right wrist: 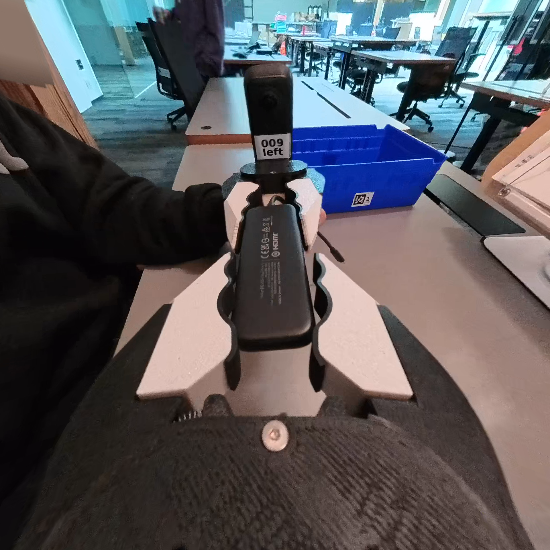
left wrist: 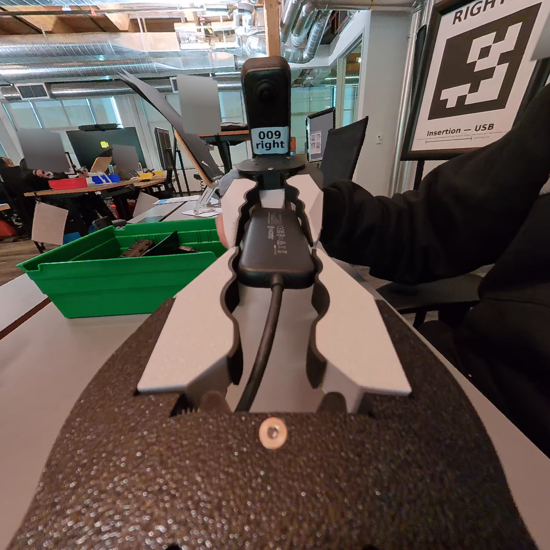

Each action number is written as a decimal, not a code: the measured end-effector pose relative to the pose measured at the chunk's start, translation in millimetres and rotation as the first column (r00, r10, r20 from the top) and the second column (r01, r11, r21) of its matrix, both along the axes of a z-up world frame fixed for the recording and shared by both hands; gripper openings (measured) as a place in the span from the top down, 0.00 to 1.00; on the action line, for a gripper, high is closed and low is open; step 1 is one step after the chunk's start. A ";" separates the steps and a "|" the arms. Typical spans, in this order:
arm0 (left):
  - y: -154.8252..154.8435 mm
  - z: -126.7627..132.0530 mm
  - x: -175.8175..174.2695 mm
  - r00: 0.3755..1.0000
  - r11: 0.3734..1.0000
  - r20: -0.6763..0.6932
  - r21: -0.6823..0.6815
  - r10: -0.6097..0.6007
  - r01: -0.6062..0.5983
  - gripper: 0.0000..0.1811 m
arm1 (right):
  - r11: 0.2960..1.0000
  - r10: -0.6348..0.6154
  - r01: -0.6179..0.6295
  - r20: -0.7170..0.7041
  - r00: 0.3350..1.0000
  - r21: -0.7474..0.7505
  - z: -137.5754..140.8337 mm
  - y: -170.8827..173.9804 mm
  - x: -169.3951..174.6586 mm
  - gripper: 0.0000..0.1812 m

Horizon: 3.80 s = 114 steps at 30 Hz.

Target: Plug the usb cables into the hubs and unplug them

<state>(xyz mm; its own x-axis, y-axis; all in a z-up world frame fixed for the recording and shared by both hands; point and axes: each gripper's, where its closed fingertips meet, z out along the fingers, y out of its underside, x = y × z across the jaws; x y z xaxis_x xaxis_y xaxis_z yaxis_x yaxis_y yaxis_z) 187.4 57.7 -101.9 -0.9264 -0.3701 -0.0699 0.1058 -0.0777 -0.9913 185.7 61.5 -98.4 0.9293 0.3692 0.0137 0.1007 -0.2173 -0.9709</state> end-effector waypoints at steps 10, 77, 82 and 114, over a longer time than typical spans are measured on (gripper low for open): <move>15.0 16.0 18.6 0.985 0.980 0.024 -0.108 0.173 -0.169 0.53 | 0.999 -0.035 0.038 0.134 0.990 -0.022 1.9 -3.8 7.4 0.75; -39.0 -35.5 130.3 0.647 0.692 -0.287 0.083 0.706 -0.718 0.54 | 0.152 -0.762 0.966 0.598 0.248 -0.207 -11.0 -220.1 276.1 0.50; -85.2 -50.5 170.6 0.578 0.614 -0.209 0.239 0.789 -0.752 0.54 | 0.116 -0.910 0.984 0.381 0.161 -0.138 -15.2 -214.2 229.3 0.50; 146.7 -66.5 -48.1 0.173 0.195 -0.109 0.238 0.979 -0.951 0.98 | 0.639 -0.697 0.551 -0.101 0.710 -0.537 -36.2 317.9 47.9 0.42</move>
<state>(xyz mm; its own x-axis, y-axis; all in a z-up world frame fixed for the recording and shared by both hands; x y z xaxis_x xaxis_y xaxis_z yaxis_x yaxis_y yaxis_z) 139.3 204.4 -168.5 0.1740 -0.9832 -0.0545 -0.1603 0.0263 -0.9867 233.6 379.4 -134.5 0.8691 -0.4074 -0.2805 -0.4743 -0.5253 -0.7065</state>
